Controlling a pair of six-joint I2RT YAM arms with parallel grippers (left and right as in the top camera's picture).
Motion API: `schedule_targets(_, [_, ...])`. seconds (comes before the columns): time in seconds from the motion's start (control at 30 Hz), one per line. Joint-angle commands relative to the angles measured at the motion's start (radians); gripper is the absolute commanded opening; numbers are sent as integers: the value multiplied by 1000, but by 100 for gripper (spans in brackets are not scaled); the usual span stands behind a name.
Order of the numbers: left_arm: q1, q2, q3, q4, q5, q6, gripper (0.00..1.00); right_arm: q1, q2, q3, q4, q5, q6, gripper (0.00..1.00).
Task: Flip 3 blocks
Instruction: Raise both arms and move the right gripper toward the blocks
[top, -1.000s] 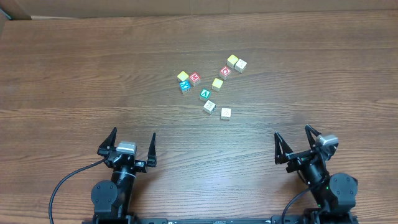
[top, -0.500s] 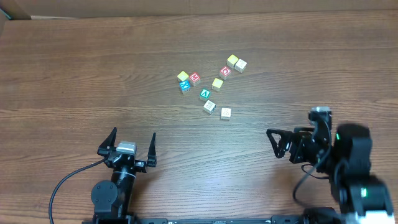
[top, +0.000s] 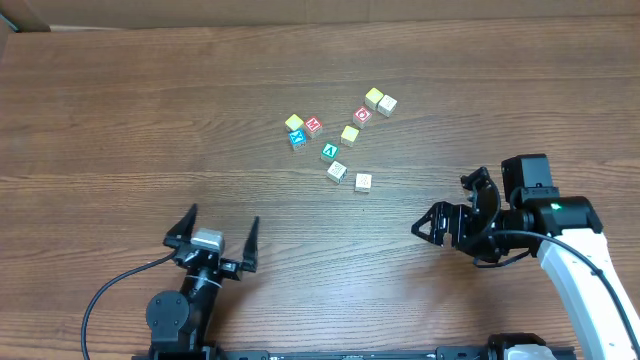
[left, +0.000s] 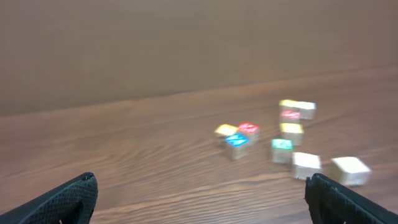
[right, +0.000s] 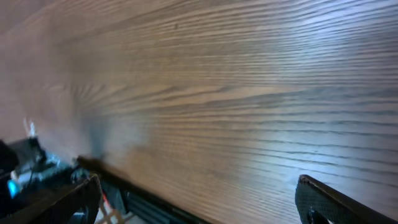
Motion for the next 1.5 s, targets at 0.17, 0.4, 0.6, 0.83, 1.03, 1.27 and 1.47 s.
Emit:
schedule_targets(0.17, [4, 115, 40, -43, 137, -134, 100, 8, -7, 31, 14, -96, -73, 100])
schedule_targets(0.4, [3, 509, 305, -81, 126, -130, 100, 101, -7, 81, 44, -75, -64, 100])
schedule_targets(0.6, [2, 979, 756, -406, 129, -130, 100, 217, -7, 164, 65, 271, 220, 100])
schedule_targets(0.83, [3, 1355, 1213, -781, 55, -97, 100, 292, -6, 185, 142, 352, 267, 100])
schedule_targets(1.03, [4, 1456, 1278, -818, 77, -217, 100, 292, -2, 184, 138, 336, 253, 100])
schedule_targets(1.27, [3, 1506, 1278, -827, 78, -217, 100, 294, 114, 184, 171, 345, 315, 86])
schedule_targets(1.47, [4, 1508, 1278, -823, 77, -217, 100, 345, 286, 194, 342, 345, 318, 87])
